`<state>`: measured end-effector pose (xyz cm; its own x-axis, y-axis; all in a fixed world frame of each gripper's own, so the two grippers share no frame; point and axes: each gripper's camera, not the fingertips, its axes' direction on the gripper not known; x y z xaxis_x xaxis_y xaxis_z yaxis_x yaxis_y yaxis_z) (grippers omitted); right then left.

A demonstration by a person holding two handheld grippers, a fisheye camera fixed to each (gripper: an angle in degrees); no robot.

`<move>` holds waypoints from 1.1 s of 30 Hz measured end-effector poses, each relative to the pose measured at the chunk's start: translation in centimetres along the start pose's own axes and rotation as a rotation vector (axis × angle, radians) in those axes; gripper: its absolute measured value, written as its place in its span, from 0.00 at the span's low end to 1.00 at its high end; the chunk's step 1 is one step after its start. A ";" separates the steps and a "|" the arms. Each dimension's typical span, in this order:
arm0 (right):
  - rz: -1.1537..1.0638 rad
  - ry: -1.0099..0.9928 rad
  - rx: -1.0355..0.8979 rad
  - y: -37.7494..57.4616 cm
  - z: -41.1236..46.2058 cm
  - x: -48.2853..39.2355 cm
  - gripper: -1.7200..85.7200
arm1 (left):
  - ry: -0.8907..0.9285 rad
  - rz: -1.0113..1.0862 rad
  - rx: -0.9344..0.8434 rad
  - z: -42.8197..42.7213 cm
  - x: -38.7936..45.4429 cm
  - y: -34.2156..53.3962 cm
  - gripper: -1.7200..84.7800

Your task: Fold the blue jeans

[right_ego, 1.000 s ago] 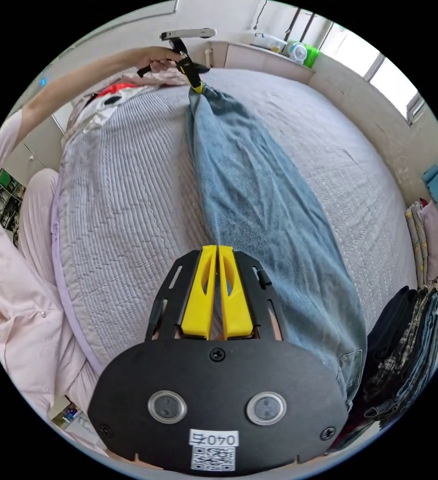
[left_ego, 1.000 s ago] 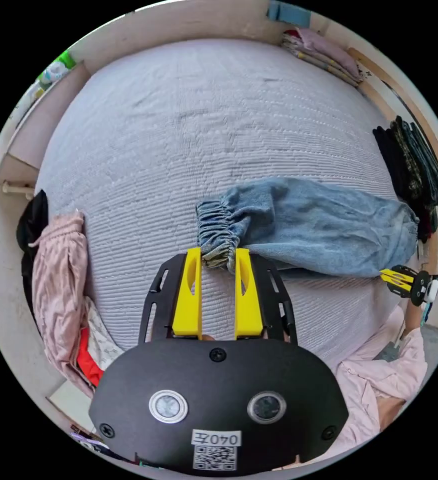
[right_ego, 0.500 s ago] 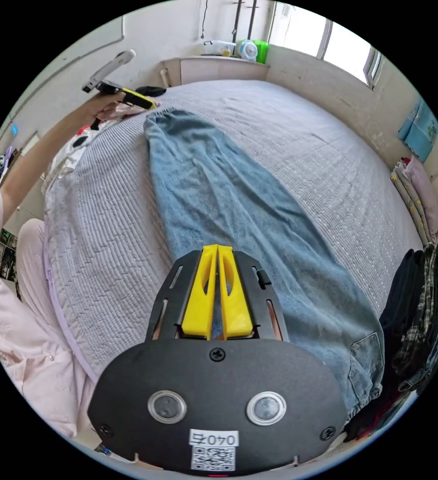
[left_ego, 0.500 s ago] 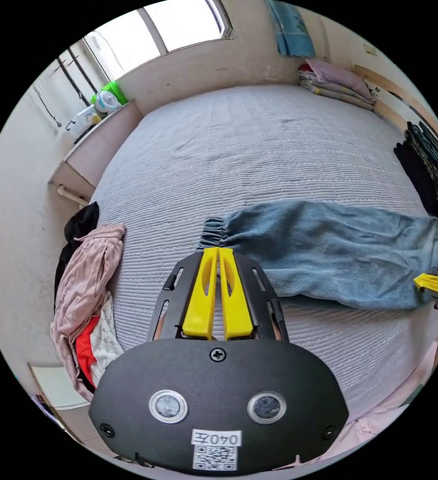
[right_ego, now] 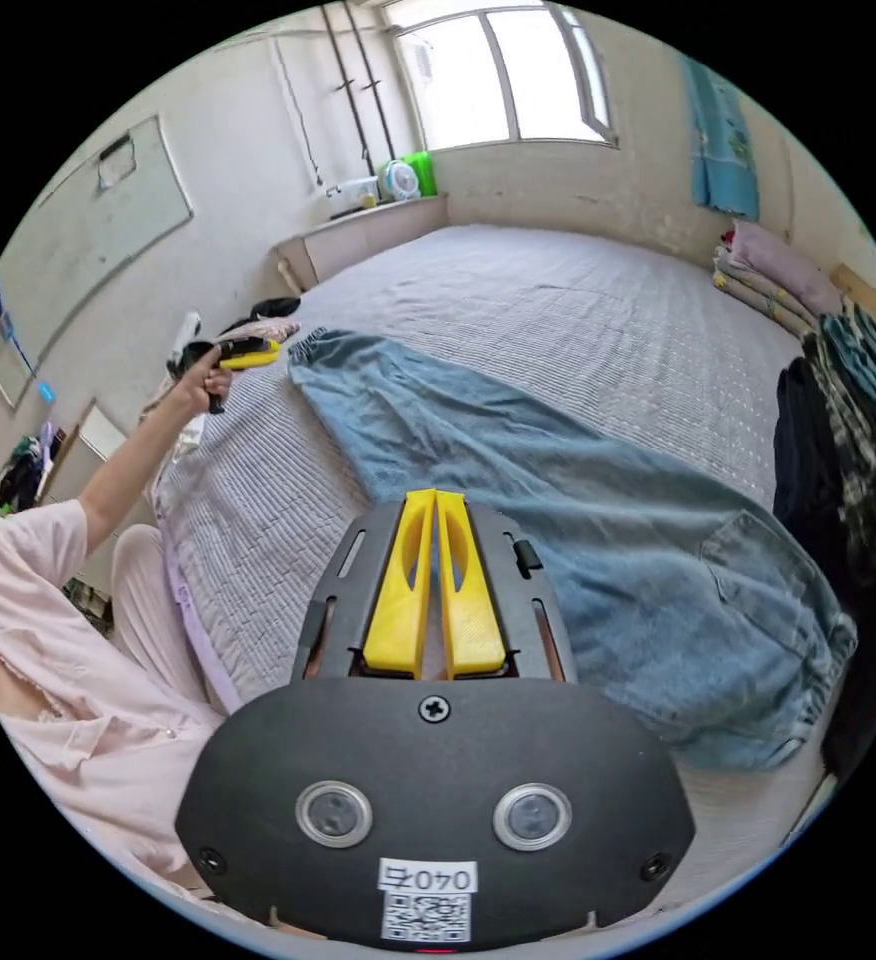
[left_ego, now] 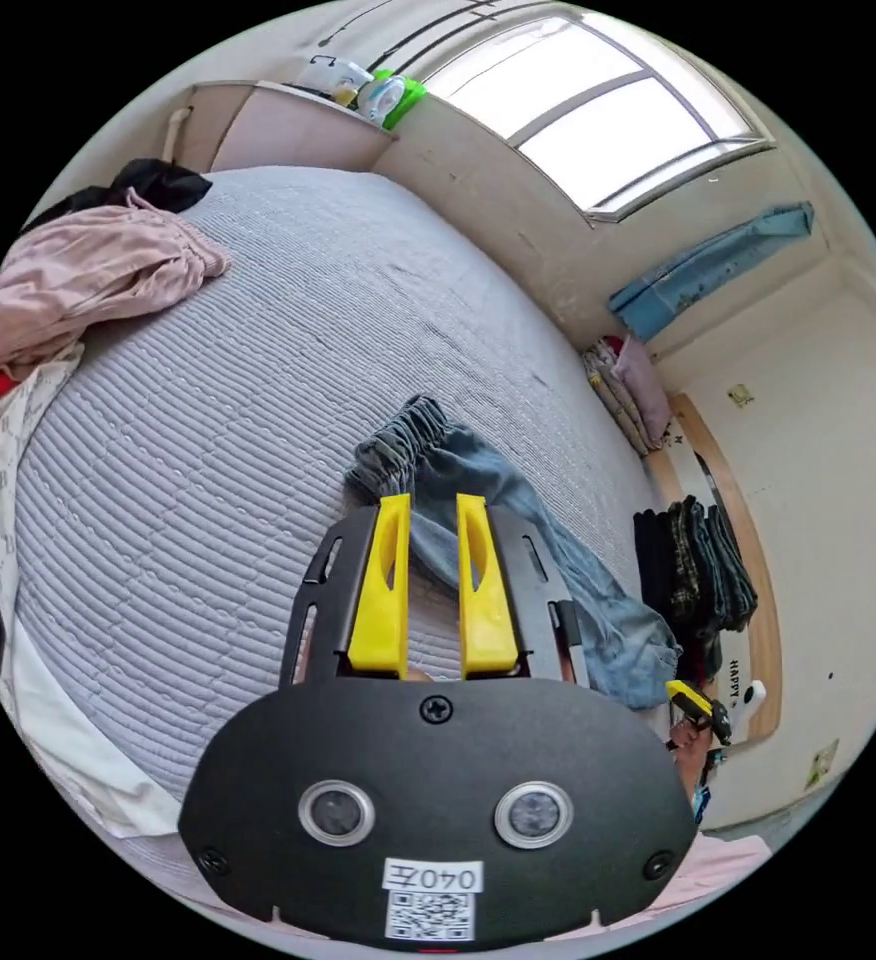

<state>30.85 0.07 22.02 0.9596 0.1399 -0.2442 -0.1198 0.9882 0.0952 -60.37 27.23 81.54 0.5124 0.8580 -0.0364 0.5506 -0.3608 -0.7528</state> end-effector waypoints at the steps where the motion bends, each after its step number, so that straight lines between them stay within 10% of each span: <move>1: 0.037 -0.009 0.019 1.6 -1.0 0.7 0.01 | -0.004 -0.028 -0.003 0.1 -0.8 0.1 0.08; 13: 0.401 0.277 0.071 16.3 -7.3 7.9 0.01 | 0.206 -0.354 0.008 1.4 -10.4 -0.2 0.13; 33: 1.228 -0.317 0.505 29.7 -0.7 25.0 0.19 | -0.008 -0.186 -0.069 3.3 -11.6 2.3 0.01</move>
<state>51.10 33.00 18.08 0.3288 0.8158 0.4758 -0.8901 0.0994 0.4447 -67.26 17.64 78.10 0.3922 0.9151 0.0936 0.6794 -0.2195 -0.7002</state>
